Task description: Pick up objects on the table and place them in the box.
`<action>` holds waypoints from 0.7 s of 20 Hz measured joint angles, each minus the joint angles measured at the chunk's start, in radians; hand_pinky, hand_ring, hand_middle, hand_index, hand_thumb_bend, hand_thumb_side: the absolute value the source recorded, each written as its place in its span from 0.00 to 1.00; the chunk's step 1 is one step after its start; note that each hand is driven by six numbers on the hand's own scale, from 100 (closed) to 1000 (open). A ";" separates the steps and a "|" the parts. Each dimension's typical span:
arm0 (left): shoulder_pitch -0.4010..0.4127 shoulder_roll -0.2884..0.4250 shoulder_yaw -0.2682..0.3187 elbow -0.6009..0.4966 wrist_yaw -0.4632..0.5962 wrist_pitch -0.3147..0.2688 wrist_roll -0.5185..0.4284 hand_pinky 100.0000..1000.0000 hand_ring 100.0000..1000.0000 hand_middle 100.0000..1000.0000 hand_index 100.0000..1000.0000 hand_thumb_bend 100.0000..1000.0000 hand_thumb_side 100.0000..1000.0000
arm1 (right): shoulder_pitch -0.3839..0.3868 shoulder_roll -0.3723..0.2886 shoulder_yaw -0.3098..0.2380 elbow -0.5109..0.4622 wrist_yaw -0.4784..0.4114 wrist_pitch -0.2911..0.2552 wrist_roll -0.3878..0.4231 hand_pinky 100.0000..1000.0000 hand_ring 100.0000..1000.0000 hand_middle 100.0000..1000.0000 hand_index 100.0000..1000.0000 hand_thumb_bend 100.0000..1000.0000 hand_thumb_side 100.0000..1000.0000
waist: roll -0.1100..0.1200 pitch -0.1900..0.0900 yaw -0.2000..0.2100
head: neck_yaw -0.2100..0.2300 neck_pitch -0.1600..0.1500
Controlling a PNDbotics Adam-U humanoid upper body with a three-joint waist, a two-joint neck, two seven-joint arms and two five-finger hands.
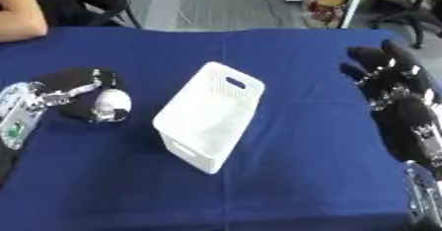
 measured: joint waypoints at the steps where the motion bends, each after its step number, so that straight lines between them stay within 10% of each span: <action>1: 0.000 0.000 0.000 -0.003 0.008 0.014 -0.008 0.59 0.66 0.75 0.84 0.47 0.92 | 0.000 0.000 0.000 0.000 0.000 0.000 0.000 0.97 1.00 0.88 1.00 0.03 0.55 | 0.000 0.000 0.000 | 0.000 0.000; 14: 0.001 -0.010 -0.014 -0.031 0.024 0.053 -0.056 0.60 0.67 0.75 0.84 0.50 0.91 | 0.000 0.000 0.000 0.000 0.000 0.000 0.000 0.97 1.00 0.88 1.00 0.02 0.55 | 0.000 0.000 -0.001 | 0.000 0.000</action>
